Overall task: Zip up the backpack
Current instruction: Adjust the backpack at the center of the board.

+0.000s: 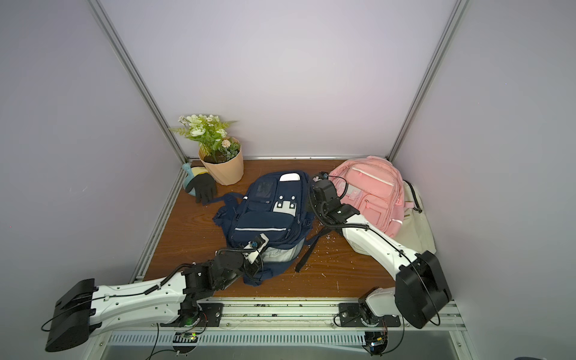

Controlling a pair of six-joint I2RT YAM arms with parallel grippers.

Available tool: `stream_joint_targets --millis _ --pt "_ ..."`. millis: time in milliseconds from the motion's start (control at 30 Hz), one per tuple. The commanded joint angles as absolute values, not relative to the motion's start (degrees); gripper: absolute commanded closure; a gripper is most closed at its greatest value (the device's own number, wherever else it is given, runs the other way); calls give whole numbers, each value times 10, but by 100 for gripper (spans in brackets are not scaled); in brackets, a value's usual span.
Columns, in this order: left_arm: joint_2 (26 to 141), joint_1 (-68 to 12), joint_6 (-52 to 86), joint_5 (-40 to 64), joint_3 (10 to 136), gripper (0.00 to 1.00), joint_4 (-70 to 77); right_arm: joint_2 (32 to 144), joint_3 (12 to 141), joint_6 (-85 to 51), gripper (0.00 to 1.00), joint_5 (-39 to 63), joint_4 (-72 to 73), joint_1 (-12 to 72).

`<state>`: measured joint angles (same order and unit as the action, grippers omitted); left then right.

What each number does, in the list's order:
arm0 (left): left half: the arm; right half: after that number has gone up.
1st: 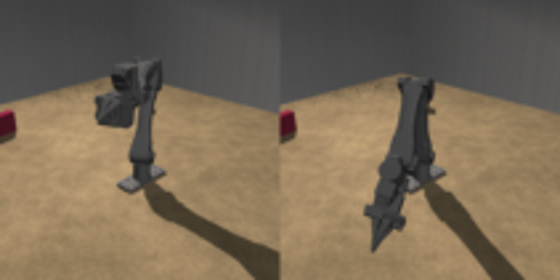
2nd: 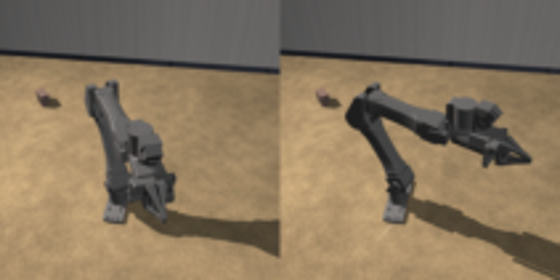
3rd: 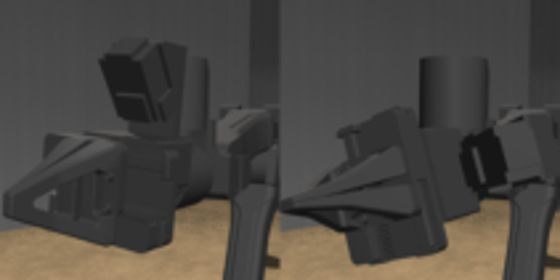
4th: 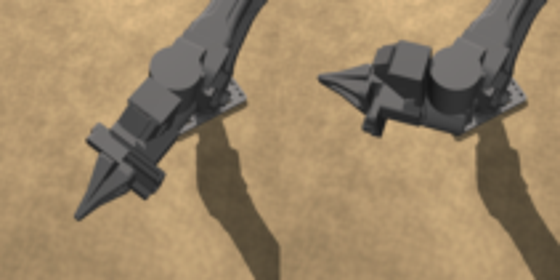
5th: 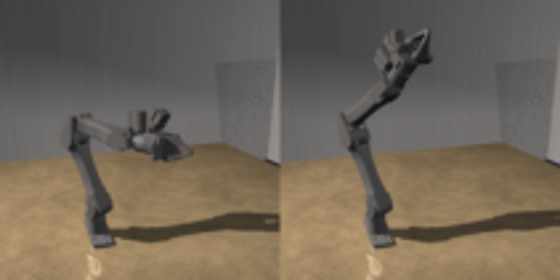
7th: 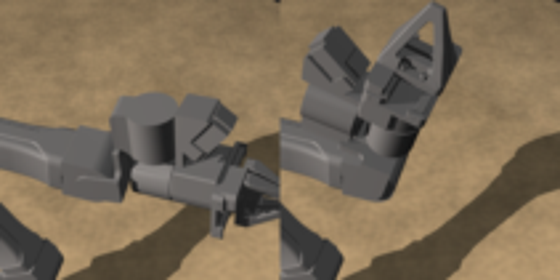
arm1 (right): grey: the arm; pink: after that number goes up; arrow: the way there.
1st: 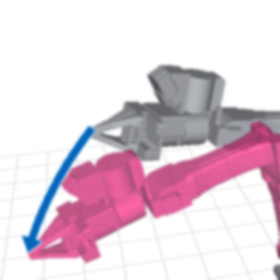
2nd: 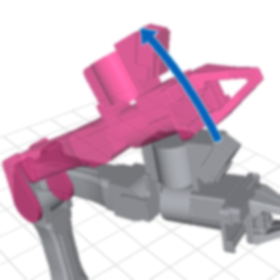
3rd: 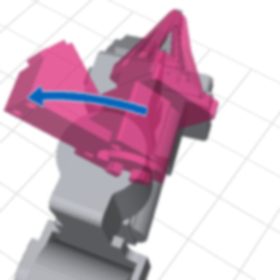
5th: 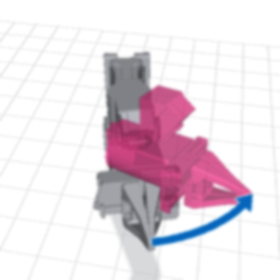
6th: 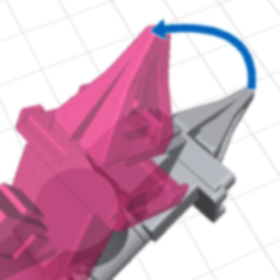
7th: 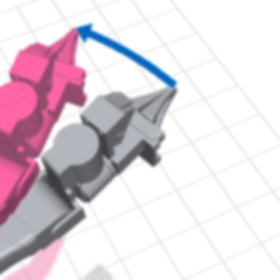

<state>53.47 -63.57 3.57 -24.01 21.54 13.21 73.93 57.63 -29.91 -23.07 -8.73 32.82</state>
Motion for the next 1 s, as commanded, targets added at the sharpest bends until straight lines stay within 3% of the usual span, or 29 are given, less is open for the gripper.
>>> stream_joint_targets --millis 0,233,367,467,533,600,700,800,967 --pt "570 -596 54 -365 238 100 117 663 577 -342 100 -338 -167 324" --pt "715 -571 47 -378 339 100 119 568 542 -404 100 -439 -277 324" --pt "765 -551 69 -374 376 96 111 523 496 -412 100 -443 -264 324" --pt "781 -545 106 -403 397 83 79 510 472 -422 100 -407 -251 325" --pt "782 -544 148 -435 408 62 37 520 458 -431 100 -384 -250 326" --pt "769 -544 196 -451 406 47 -2 533 442 -436 99 -359 -241 326" --pt "718 -544 279 -450 377 32 -52 544 420 -431 78 -318 -218 328" --pt "652 -544 377 -429 334 26 -95 538 405 -394 59 -282 -193 328" --pt "593 -556 406 -308 292 26 -75 545 405 -353 46 -282 -197 327"
